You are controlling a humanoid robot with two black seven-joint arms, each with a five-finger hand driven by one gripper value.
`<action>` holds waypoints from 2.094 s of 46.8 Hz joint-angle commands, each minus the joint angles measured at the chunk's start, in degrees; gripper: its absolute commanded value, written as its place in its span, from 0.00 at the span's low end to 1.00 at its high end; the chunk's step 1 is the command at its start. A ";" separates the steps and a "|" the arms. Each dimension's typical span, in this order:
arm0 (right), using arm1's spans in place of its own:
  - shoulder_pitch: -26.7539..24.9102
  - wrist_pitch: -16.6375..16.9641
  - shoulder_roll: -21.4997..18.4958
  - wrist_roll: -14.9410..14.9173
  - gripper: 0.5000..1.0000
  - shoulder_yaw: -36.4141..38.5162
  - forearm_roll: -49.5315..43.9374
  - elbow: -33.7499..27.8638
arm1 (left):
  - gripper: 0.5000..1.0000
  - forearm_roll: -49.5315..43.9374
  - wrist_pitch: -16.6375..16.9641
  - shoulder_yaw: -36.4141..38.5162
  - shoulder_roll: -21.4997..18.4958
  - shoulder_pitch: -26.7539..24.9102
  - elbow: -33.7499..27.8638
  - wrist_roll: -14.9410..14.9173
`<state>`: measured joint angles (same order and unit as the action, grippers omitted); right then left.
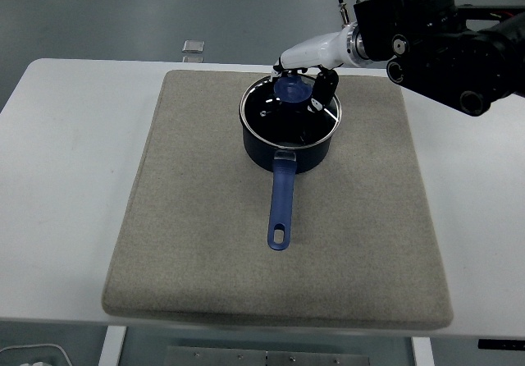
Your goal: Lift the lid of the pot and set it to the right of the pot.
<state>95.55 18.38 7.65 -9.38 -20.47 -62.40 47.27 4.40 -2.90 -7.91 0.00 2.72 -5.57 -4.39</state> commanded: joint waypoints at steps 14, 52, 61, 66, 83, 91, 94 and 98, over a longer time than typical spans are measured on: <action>0.17 -0.01 0.09 -0.02 0.31 0.00 0.00 0.01 | 1.00 0.00 0.00 0.00 0.00 0.00 0.04 0.00; 5.88 4.91 5.88 -1.16 0.00 0.87 3.07 0.19 | 1.00 0.00 0.00 0.00 0.00 0.00 0.04 0.00; 5.79 6.84 11.24 -1.60 0.00 0.79 3.77 0.89 | 1.00 0.00 0.00 0.00 0.00 0.00 0.03 0.00; 5.44 7.02 13.97 -2.13 0.00 0.26 3.69 1.07 | 1.00 0.00 0.00 0.00 0.00 0.00 0.03 0.00; 2.19 5.97 20.65 -4.50 0.00 -2.11 2.99 1.07 | 1.00 0.00 0.00 0.00 0.00 0.00 0.04 0.00; -1.76 3.68 21.27 -4.94 0.00 -2.29 2.72 0.98 | 1.00 0.00 0.00 0.00 0.00 0.00 0.03 0.00; -2.90 2.89 21.27 -4.94 0.00 -2.29 2.63 0.98 | 1.00 0.00 0.00 0.00 0.00 0.00 0.03 0.00; -4.31 2.01 21.27 -4.77 0.00 -2.38 2.46 0.89 | 1.00 0.00 0.00 0.00 0.00 0.00 -0.14 0.00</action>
<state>92.29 21.10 28.96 -14.33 -22.81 -59.81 48.27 4.39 -2.90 -7.91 0.00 2.72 -5.64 -4.39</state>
